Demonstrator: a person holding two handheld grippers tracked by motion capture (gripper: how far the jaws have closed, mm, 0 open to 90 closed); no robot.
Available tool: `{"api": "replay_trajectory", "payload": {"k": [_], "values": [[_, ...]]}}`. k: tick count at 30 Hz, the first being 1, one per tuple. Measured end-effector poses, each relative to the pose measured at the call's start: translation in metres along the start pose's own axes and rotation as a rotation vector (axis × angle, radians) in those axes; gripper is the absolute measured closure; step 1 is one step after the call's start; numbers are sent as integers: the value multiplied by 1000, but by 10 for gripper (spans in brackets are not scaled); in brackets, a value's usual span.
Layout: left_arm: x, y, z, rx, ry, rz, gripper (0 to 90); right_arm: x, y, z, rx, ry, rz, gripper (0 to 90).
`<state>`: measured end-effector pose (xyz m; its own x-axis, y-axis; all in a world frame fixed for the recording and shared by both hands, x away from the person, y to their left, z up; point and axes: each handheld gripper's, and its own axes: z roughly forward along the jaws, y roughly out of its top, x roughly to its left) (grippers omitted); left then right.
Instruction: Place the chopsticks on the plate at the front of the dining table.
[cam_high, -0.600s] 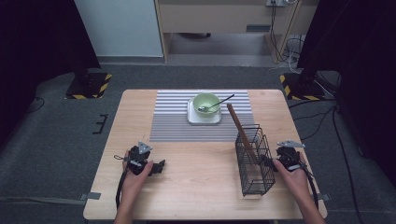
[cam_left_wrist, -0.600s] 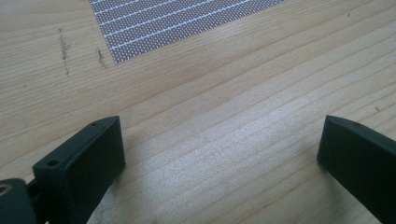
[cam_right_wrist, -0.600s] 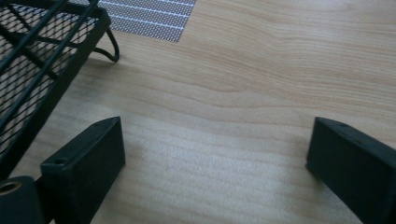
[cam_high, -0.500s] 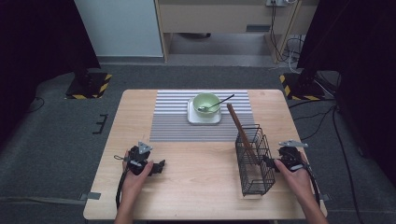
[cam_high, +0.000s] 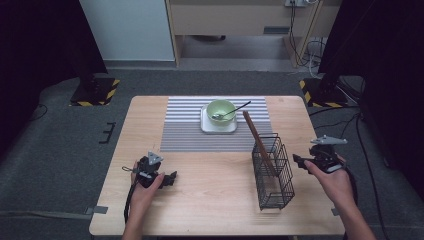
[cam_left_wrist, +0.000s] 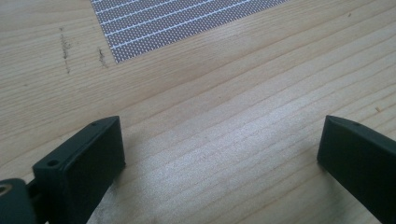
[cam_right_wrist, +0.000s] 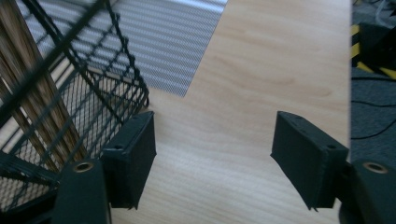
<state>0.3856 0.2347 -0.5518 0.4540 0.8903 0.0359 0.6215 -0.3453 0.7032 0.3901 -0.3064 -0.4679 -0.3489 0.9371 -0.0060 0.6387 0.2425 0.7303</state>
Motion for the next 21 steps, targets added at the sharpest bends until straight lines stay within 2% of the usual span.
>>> {"api": "replay_trajectory", "payload": {"k": [3,7,9,11,12,13,16,21], "values": [[0,0,0,0,0,0,0,1,15,-12,-12,-3,-16,344],[0,0,0,1,1,-1,0,5,39,-23,-29,29,-38,381],[0,0,0,1,1,-1,0,6,44,-24,-37,34,-43,397],[0,0,0,0,1,-1,0,11,59,-26,-56,53,-58,423],[0,0,0,0,1,-1,0,11,59,-26,-56,53,-58,423],[0,0,0,0,1,-1,0,16,68,-27,-65,69,-71,439],[0,0,0,0,1,-2,0,25,81,-28,-72,81,-99,448],[0,0,0,0,0,-2,0,38,95,-28,-87,110,-120,475]]}}
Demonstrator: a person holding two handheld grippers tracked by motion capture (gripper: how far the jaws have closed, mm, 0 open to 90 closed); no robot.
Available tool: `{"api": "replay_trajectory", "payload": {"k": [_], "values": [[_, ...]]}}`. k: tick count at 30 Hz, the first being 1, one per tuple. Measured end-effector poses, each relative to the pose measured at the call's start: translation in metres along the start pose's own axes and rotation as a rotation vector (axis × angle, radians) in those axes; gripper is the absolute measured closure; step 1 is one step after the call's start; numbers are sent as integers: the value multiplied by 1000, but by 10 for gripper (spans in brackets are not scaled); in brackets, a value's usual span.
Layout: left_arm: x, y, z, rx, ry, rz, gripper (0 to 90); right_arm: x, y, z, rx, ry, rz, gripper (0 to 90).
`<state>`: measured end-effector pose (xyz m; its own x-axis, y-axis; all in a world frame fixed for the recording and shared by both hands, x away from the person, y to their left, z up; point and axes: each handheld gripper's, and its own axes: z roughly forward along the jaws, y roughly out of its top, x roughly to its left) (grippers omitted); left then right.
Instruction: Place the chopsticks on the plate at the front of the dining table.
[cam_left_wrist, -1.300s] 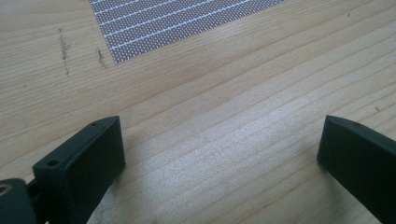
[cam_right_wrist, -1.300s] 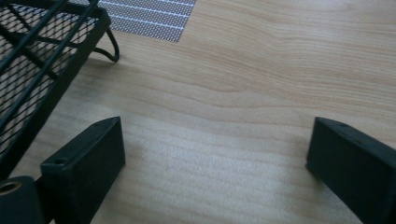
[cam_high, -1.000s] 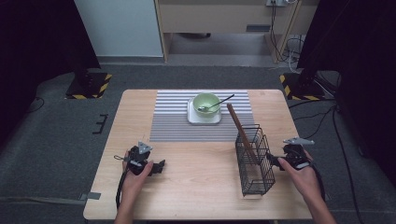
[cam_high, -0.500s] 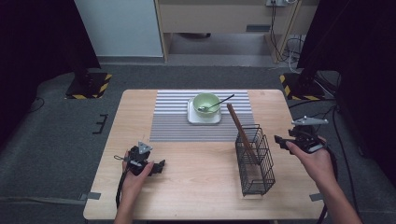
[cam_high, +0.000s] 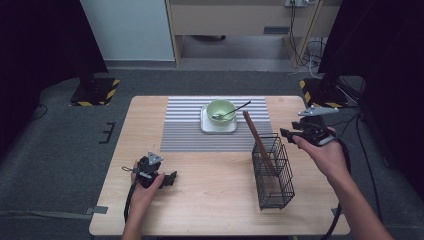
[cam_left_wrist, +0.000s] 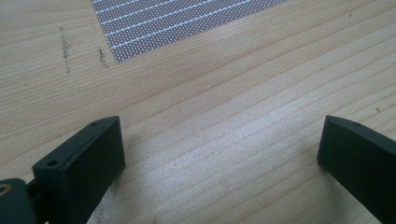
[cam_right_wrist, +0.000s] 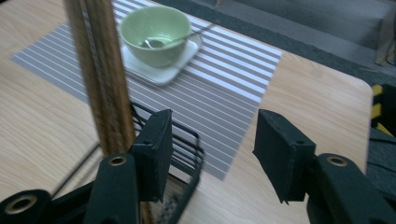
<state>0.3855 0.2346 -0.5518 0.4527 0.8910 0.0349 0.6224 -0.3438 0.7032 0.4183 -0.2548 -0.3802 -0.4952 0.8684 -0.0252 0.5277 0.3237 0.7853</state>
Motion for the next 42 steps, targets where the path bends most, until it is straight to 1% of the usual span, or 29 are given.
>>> {"api": "replay_trajectory", "payload": {"k": [1,3,4,5,6,7,8,11,13,14,15,17,19,23,25,27,29,35,36,37,40,42], "values": [[0,0,0,0,0,0,0,6,6,2,-8,25,-5,504],[0,0,0,0,0,0,0,13,10,5,-16,46,-15,540],[0,0,0,0,0,0,0,13,10,5,-16,46,-15,540],[0,0,0,0,0,0,0,19,14,8,-26,67,-27,584],[0,0,0,0,0,0,0,22,16,9,-33,78,-34,584],[0,0,0,0,0,0,0,22,16,9,-33,78,-34,612],[0,0,0,0,-1,0,0,25,17,10,-39,87,-41,630],[0,0,0,0,-1,0,0,38,23,16,-51,118,-65,677],[0,0,0,0,-1,0,0,44,26,19,-57,128,-73,669],[0,0,0,0,-2,-1,0,44,26,19,-57,128,-73,669],[0,0,0,2,-3,-1,0,48,28,23,-66,131,-80,648],[0,0,0,2,-3,-1,0,50,29,25,-66,131,-77,640],[0,0,0,2,-4,-1,0,54,32,31,-66,130,-75,584],[0,1,1,2,-5,-2,0,58,35,37,-67,133,-68,584],[0,1,1,2,-5,-3,0,62,37,41,-64,135,-75,617],[0,1,1,3,-5,-3,0,63,38,43,-63,138,-77,627],[0,1,1,2,-5,-3,0,64,39,47,-50,141,-83,673],[0,1,1,2,-4,-3,0,65,41,51,-52,156,-83,796],[0,1,1,2,-4,-3,0,65,41,51,-52,156,-83,796],[0,1,1,2,-4,-3,0,65,41,50,-57,164,-86,828],[0,1,1,2,-4,-3,0,64,42,50,-58,170,-84,832],[0,1,1,2,-4,-3,0,62,44,48,-70,178,-79,833]]}}
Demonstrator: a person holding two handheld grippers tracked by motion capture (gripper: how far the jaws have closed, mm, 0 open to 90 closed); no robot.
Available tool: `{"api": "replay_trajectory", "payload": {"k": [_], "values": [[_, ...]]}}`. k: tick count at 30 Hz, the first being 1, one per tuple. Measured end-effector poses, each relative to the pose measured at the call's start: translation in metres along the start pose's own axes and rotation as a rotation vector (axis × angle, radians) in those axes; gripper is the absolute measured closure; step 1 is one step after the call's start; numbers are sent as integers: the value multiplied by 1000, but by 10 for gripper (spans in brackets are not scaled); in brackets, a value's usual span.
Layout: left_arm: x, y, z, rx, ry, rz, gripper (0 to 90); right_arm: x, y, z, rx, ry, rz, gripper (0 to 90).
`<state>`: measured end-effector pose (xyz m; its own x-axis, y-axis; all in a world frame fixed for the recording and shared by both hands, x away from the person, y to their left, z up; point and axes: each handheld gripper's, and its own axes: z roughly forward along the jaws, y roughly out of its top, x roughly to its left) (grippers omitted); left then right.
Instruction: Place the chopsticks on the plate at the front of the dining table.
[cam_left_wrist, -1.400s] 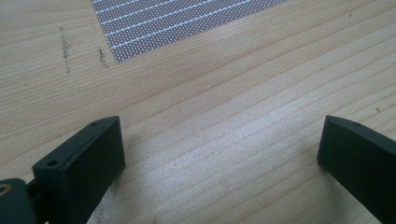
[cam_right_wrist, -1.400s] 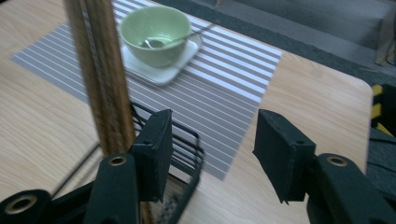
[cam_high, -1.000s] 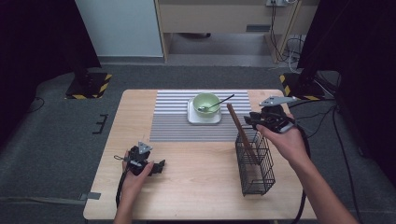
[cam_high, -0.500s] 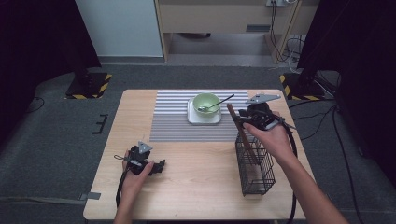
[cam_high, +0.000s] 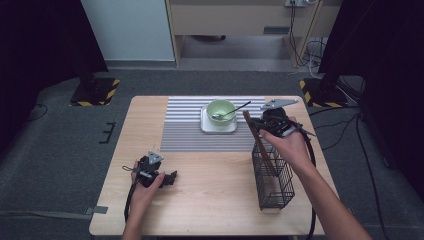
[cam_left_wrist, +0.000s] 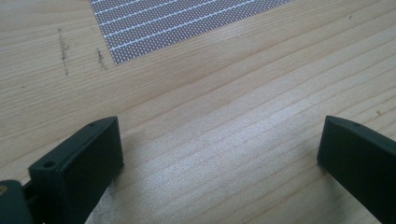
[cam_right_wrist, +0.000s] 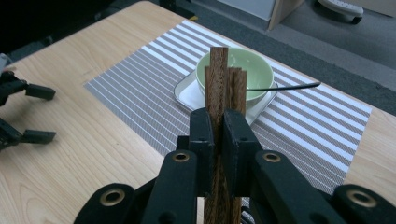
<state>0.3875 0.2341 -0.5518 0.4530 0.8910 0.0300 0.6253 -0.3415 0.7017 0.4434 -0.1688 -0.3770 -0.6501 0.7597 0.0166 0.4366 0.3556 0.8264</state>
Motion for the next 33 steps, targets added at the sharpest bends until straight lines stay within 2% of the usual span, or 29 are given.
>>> {"api": "replay_trajectory", "payload": {"k": [6,11,14,15,18,20,21,22,23,28,33], "values": [[0,0,0,0,3,-2,0,-4,7,-10,-43,5,22,834],[-3,1,1,-3,3,10,2,-9,14,-30,-121,16,48,835],[-5,1,0,-10,8,22,17,-10,15,-36,-142,16,45,835],[-8,1,0,-21,24,40,19,-12,17,-40,-160,20,45,835],[-10,1,-1,-44,44,48,33,-19,18,-45,-190,32,73,835],[-11,1,-2,-55,43,43,35,-21,18,-47,-199,35,78,835],[-12,1,-3,-72,20,22,36,-24,21,-52,-221,44,87,835],[-12,2,-3,-79,15,3,36,-26,22,-55,-234,48,92,836],[-13,4,-4,-85,15,-4,39,-27,24,-58,-246,49,91,835],[-25,21,-13,-100,4,24,44,-29,39,-70,-302,54,96,836],[-35,37,-22,-136,-5,45,44,-30,49,-76,-328,49,94,836]]}}
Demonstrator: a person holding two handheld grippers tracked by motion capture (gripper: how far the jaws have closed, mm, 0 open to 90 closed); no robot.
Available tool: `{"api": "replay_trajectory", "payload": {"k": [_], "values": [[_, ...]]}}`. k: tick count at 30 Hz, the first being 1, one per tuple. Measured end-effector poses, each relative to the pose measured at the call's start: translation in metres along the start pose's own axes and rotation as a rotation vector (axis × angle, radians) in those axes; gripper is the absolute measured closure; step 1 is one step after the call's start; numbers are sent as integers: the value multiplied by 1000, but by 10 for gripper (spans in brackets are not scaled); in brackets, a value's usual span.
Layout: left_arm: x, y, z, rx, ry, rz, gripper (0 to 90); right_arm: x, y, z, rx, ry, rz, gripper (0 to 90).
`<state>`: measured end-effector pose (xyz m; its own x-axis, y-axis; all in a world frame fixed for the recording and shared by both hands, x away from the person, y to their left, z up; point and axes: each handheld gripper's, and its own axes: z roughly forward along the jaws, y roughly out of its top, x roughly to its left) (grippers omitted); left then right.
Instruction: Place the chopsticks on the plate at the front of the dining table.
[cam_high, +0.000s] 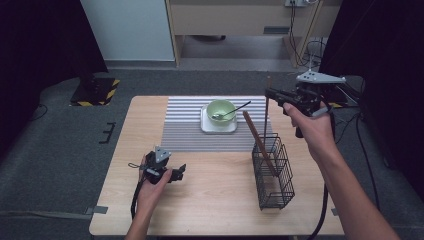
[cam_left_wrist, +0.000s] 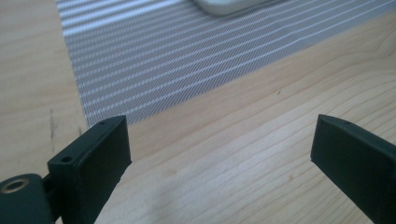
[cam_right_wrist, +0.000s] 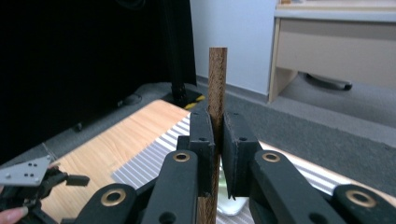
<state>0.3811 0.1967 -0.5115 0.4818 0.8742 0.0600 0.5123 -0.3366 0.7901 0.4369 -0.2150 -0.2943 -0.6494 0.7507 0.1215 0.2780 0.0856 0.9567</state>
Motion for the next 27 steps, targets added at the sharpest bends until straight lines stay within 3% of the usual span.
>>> {"api": "replay_trajectory", "payload": {"k": [3,4,6,8,12,18,23,25,27], "values": [[-9,13,-5,-30,-10,27,47,3,9,-4,-29,6,-3,836],[-15,21,-8,-45,-23,53,50,5,16,-8,-52,9,-1,836],[-18,26,-9,-60,-34,59,51,6,20,-10,-62,9,1,836],[-24,36,-10,-101,-78,41,53,9,29,-12,-87,12,1,836],[-27,45,-8,-127,-102,21,65,12,34,-8,-105,18,16,836],[-35,63,-1,-168,-181,-46,99,19,32,22,-112,33,48,836],[-41,75,0,-208,-211,-50,128,23,30,39,-97,34,63,836],[-48,82,-1,-251,-246,-60,140,28,28,48,-84,36,68,836],[-53,87,-1,-258,-266,-58,160,31,26,53,-75,40,74,836]]}}
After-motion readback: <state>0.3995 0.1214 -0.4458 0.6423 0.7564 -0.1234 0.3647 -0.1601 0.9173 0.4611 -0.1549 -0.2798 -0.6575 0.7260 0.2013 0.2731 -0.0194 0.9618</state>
